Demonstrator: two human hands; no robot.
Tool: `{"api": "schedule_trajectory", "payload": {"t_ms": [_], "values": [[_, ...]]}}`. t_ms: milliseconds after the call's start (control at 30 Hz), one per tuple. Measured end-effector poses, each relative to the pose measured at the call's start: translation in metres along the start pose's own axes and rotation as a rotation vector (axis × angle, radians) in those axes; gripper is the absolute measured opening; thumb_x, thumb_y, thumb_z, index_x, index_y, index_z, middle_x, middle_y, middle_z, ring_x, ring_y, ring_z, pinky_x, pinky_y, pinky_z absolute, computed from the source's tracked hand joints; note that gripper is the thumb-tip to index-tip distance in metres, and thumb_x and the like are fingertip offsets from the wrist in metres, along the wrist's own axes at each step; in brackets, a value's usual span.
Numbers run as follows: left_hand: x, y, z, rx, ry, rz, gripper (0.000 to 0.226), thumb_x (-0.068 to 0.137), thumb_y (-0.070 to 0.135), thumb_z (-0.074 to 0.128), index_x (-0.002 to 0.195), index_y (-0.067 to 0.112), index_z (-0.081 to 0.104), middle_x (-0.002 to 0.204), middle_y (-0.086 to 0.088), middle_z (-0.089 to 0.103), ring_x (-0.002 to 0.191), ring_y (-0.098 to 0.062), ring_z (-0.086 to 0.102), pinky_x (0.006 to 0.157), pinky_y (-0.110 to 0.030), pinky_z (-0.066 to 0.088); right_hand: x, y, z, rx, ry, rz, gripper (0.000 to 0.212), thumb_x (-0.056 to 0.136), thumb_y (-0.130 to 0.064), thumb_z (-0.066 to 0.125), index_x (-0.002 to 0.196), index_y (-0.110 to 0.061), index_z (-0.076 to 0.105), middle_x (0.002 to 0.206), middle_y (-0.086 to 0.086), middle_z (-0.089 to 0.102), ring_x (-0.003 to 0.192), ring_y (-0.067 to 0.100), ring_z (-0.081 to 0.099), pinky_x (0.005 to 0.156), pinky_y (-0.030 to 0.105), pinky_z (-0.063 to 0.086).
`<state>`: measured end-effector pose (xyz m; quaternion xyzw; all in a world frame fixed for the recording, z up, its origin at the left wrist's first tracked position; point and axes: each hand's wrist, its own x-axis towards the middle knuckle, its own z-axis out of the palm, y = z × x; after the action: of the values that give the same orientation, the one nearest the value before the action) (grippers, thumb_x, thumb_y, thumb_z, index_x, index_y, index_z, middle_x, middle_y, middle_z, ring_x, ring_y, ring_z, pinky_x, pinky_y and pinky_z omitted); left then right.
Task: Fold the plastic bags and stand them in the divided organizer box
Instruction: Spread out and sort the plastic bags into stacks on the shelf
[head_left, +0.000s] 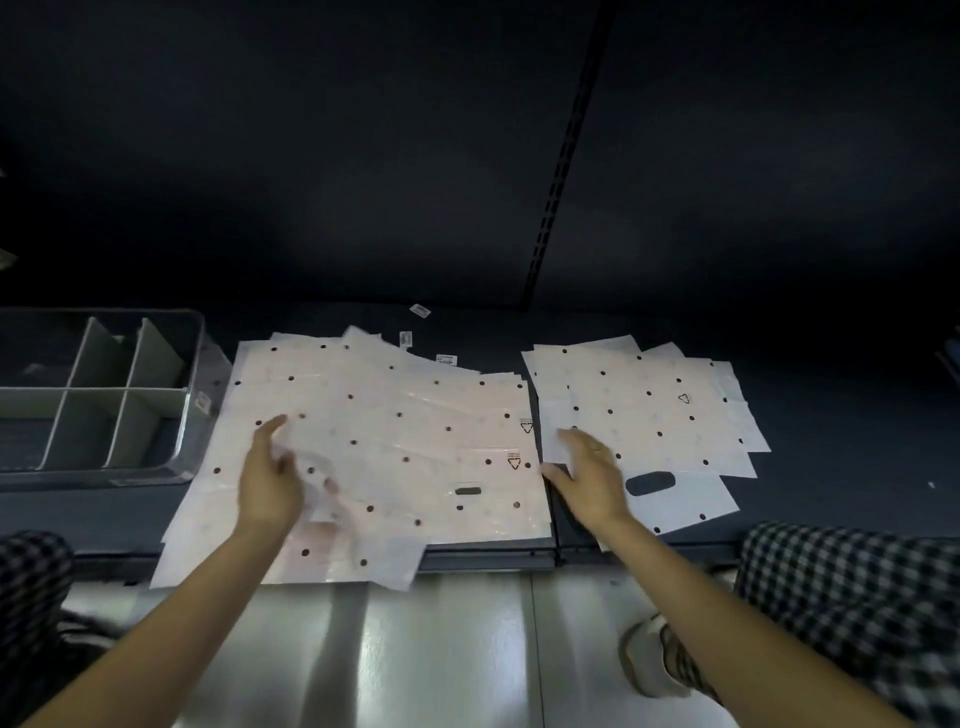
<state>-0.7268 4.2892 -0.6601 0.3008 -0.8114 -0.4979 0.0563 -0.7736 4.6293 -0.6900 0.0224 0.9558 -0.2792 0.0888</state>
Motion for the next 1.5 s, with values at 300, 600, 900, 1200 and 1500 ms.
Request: {"api": "schedule_trajectory", "payload": {"t_ms": [300,600,900,1200,1500], "values": [[0.003,-0.037,-0.031,0.206,0.217,-0.076,0.043,0.095,-0.003,0.038,0.135,0.012,0.045,0.134,-0.029,0.033,0.104,-0.05,0.049,0.097,-0.053,0.037,0.001,0.045,-0.017,-0.228,0.13,0.169,0.048,0.085,-0.048,0.061,0.126,-0.024,0.054,0.134,0.003,0.046,0.119,0.027,0.038,0.092,0.034,0.034],[-0.014,-0.042,-0.009,0.832,-0.109,0.444,0.043,0.089,0.021,0.062,0.13,0.013,0.054,0.15,-0.02,0.03,0.14,-0.043,0.02,0.111,-0.058,0.012,0.015,0.023,-0.017,-0.136,0.182,0.094,0.019,0.094,-0.027,0.055,0.101,-0.013,0.067,0.106,0.009,0.062,0.099,0.031,0.052,0.073,0.033,0.041],[-0.025,-0.022,0.014,0.553,-0.431,0.363,0.054,0.094,0.035,0.053,0.143,0.022,0.036,0.157,0.002,0.016,0.145,-0.021,0.013,0.115,-0.035,0.018,0.024,-0.053,-0.02,0.887,0.273,0.338,0.028,0.1,-0.018,0.042,0.076,-0.01,0.056,0.076,-0.001,0.049,0.074,0.012,0.047,0.072,0.029,0.042],[-0.053,0.055,0.028,-0.213,-0.684,-0.007,0.079,0.069,0.063,0.055,0.141,0.037,0.033,0.142,0.008,0.04,0.119,-0.008,0.051,0.097,-0.036,0.048,0.001,-0.12,-0.02,0.953,-0.21,0.131,0.031,0.099,-0.024,0.045,0.107,0.002,0.059,0.096,0.017,0.064,0.085,0.03,0.061,0.091,0.038,0.049],[-0.029,0.045,0.01,-0.489,-0.587,-0.37,0.091,0.062,0.078,0.05,0.139,0.033,0.031,0.12,-0.012,0.061,0.108,-0.024,0.062,0.084,-0.048,0.055,-0.022,-0.135,-0.011,0.416,-0.522,-0.254,0.048,0.09,-0.02,0.061,0.045,-0.023,0.044,0.04,-0.014,0.033,0.039,0.001,0.031,0.042,0.013,0.025]]}}
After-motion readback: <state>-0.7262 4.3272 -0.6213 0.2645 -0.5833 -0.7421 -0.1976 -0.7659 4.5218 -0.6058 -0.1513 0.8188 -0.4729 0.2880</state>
